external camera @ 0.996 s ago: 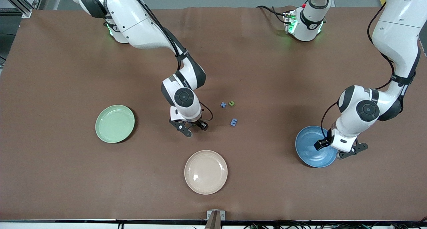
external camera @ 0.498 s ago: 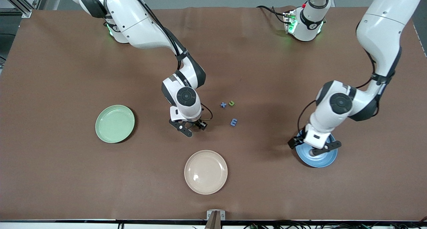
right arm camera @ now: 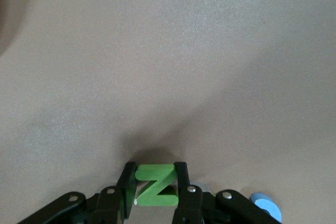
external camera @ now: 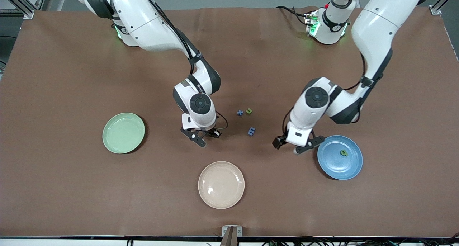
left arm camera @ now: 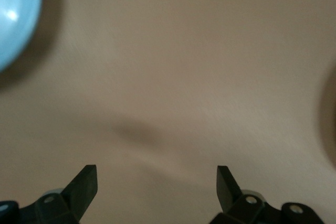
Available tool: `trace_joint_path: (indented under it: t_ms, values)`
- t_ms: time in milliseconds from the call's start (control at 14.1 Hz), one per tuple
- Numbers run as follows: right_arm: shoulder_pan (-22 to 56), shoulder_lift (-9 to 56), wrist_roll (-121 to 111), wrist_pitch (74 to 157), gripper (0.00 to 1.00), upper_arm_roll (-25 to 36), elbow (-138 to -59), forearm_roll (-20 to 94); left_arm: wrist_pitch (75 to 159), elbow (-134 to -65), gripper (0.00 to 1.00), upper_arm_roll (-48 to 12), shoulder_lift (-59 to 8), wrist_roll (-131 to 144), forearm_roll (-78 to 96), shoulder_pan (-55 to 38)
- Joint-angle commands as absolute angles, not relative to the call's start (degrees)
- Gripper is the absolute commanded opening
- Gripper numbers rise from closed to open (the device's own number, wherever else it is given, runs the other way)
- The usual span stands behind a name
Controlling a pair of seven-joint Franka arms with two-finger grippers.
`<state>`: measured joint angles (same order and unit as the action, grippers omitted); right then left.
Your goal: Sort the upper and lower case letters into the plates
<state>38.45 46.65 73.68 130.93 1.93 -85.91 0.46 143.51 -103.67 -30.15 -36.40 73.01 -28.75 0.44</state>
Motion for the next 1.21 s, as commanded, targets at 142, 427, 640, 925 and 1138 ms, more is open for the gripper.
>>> trace_joint_path:
  t_ms: [142, 427, 640, 925, 1138]
  values:
    - [33.85, 42.64, 68.41, 124.74, 0.0, 2.37, -86.39, -0.62, 142.91, -100.73, 1.0, -29.36, -39.37, 82.95, -29.35, -5.44]
    - [25.69, 33.69, 54.27, 119.27, 0.0, 2.29, -91.12, -0.18, 141.43, -98.28, 1.0, -26.64, -41.39, 92.43, -29.18, -11.93]
    - [17.78, 27.0, 41.18, 119.88, 0.0, 2.29, -99.91, -0.18, 135.63, -91.78, 1.0, -25.05, -45.6, 99.22, -29.09, -16.95]
    - [10.82, 22.51, 29.02, 123.29, 0.01, 2.29, -107.73, -0.09, 134.91, -90.26, 0.99, -24.87, -48.25, 103.18, -29.18, -17.75]
    - [7.83, 21.18, 24.62, 129.09, 0.01, 2.2, -113.71, -0.09, 134.91, -90.26, 0.97, -24.87, -49.48, 106.34, -29.18, -17.93]
